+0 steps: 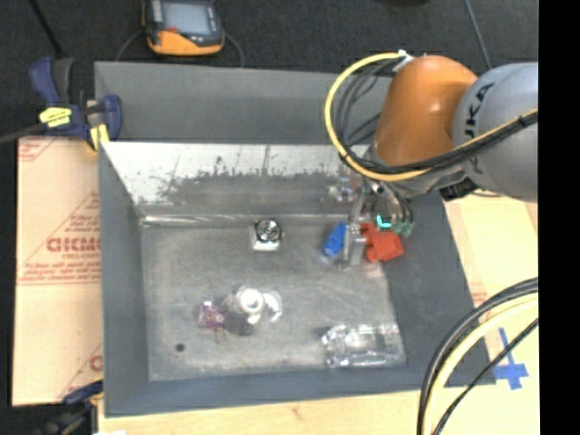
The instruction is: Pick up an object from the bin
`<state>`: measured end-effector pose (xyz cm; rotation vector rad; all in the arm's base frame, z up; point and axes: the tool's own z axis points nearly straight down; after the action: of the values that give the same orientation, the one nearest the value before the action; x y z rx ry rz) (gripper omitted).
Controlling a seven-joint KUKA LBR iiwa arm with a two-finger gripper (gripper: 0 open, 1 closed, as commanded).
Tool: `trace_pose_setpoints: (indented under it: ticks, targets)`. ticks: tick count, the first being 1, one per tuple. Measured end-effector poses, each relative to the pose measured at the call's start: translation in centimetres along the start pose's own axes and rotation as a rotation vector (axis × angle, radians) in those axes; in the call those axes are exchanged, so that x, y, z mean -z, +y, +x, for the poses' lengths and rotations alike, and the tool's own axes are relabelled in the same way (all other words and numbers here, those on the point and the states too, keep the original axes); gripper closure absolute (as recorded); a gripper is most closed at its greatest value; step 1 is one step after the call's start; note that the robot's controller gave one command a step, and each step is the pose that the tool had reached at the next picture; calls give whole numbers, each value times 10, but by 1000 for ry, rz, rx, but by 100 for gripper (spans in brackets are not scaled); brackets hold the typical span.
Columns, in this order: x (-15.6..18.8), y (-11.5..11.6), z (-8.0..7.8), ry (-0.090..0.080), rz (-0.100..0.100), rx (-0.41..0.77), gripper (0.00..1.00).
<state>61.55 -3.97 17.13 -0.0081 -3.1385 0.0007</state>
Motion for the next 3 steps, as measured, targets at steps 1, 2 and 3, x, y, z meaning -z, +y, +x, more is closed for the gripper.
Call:
trace_pose_setpoints:
  ticks: [1, 2, 3]
  targets:
    - [-104, -53, -28, -4, 3, 120, 0]
    - [-98, -61, -36, -15, 7, 417, 0]
    - [-98, -60, -43, -14, 8, 669, 0]
